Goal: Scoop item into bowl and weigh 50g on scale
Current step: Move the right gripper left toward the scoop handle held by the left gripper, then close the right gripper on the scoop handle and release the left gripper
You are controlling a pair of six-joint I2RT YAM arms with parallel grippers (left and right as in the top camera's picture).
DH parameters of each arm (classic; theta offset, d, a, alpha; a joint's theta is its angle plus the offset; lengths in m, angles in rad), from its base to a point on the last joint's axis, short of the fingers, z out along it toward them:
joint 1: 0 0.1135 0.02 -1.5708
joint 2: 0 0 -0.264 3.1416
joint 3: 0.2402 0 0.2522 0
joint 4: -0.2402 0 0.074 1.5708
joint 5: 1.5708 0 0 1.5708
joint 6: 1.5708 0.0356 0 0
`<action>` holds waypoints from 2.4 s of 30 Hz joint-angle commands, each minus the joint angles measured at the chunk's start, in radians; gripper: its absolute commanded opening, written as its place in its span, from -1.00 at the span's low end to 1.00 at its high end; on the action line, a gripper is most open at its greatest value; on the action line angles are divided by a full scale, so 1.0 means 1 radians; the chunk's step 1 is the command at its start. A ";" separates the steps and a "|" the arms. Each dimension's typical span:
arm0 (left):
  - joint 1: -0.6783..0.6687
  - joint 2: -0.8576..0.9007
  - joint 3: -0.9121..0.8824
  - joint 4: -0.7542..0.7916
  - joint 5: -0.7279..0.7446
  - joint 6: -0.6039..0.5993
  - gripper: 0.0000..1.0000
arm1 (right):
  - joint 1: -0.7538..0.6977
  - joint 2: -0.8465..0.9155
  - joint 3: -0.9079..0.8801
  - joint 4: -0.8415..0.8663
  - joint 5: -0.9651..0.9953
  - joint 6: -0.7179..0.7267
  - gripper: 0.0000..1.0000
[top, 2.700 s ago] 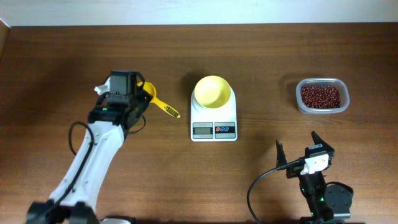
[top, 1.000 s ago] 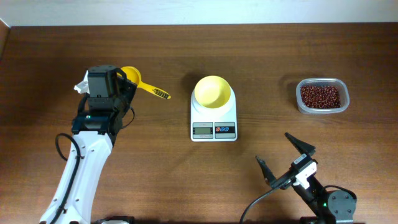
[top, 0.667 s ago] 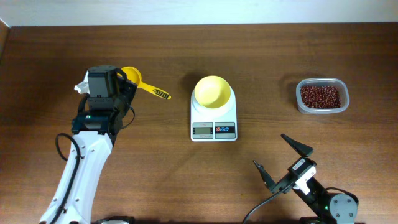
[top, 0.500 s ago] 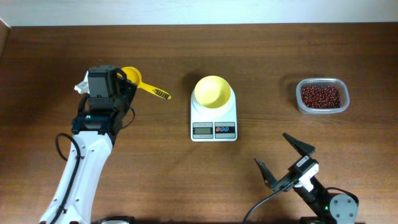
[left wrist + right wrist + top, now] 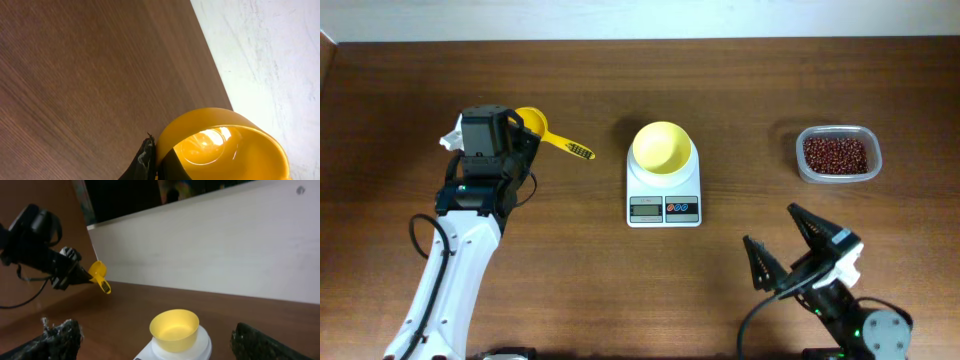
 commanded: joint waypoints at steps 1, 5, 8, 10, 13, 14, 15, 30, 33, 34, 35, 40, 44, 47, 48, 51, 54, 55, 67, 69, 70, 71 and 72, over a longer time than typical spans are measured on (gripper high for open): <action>0.003 -0.014 0.010 0.001 0.011 -0.009 -1.00 | 0.008 0.153 0.096 0.002 -0.002 0.023 0.97; 0.003 -0.014 0.010 -0.001 0.011 -0.009 -1.00 | 0.008 0.372 0.211 0.004 -0.090 0.023 0.98; 0.003 -0.014 0.010 -0.021 0.011 -0.009 -1.00 | 0.008 0.483 0.256 0.041 -0.193 0.023 0.97; 0.003 -0.014 0.010 -0.045 0.011 -0.009 -1.00 | 0.008 0.551 0.257 0.109 -0.294 0.023 0.97; 0.003 -0.014 0.010 -0.071 0.012 -0.009 -1.00 | 0.008 0.615 0.257 0.119 -0.370 0.024 0.97; 0.003 -0.014 0.010 -0.081 0.016 -0.009 -1.00 | 0.008 0.632 0.257 0.119 -0.393 0.024 0.97; 0.003 -0.014 0.010 -0.094 0.019 -0.009 -1.00 | 0.008 0.649 0.257 0.121 -0.415 0.024 0.97; -0.008 -0.014 0.010 -0.171 0.106 -0.153 -1.00 | 0.010 0.911 0.257 0.495 -0.459 0.298 0.92; -0.010 -0.014 0.010 -0.171 0.142 -0.153 -1.00 | 0.041 1.009 0.257 0.608 -0.445 0.396 0.82; -0.019 -0.014 0.010 -0.171 0.146 -0.153 -1.00 | 0.066 1.044 0.257 0.644 -0.422 0.443 0.77; -0.030 -0.014 0.010 -0.171 0.146 -0.153 -1.00 | 0.092 1.073 0.257 0.668 -0.397 0.474 0.72; -0.108 -0.014 0.010 -0.156 0.145 -0.153 -1.00 | 0.232 1.160 0.257 0.737 -0.247 0.525 0.57; -0.166 -0.014 0.010 -0.155 0.146 -0.153 -1.00 | 0.332 1.168 0.257 0.755 -0.130 0.524 0.41; -0.214 -0.014 0.010 -0.138 0.146 -0.153 -1.00 | 0.381 1.168 0.257 0.754 -0.060 0.524 0.33; -0.239 -0.014 0.010 -0.119 0.145 -0.153 -1.00 | 0.406 1.168 0.257 0.754 -0.016 0.524 0.29; -0.276 -0.014 0.010 -0.079 0.145 -0.164 -1.00 | 0.454 1.168 0.257 0.754 0.081 0.524 0.18; -0.315 -0.014 0.010 -0.064 0.145 -0.217 -1.00 | 0.502 1.168 0.257 0.754 0.163 0.524 0.06; -0.322 -0.014 0.010 -0.064 0.145 -0.217 -1.00 | 0.508 1.168 0.257 0.754 0.180 0.523 0.02; -0.395 -0.014 0.010 -0.061 0.146 -0.216 -1.00 | 0.514 1.213 0.262 0.755 0.220 0.523 -0.18; -0.405 -0.014 0.010 -0.061 0.146 -0.216 -1.00 | 0.514 1.213 0.262 0.755 0.220 0.523 -0.19; -0.409 -0.014 0.010 -0.061 0.146 -0.216 -1.00 | 0.514 1.213 0.262 0.755 0.220 0.524 -0.21; -0.417 -0.014 0.010 -0.061 0.145 -0.216 -1.00 | 0.514 1.213 0.262 0.755 0.220 0.524 -0.22; -0.423 -0.014 0.010 -0.061 0.145 -0.216 -1.00 | 0.514 1.213 0.262 0.755 0.220 0.523 -0.23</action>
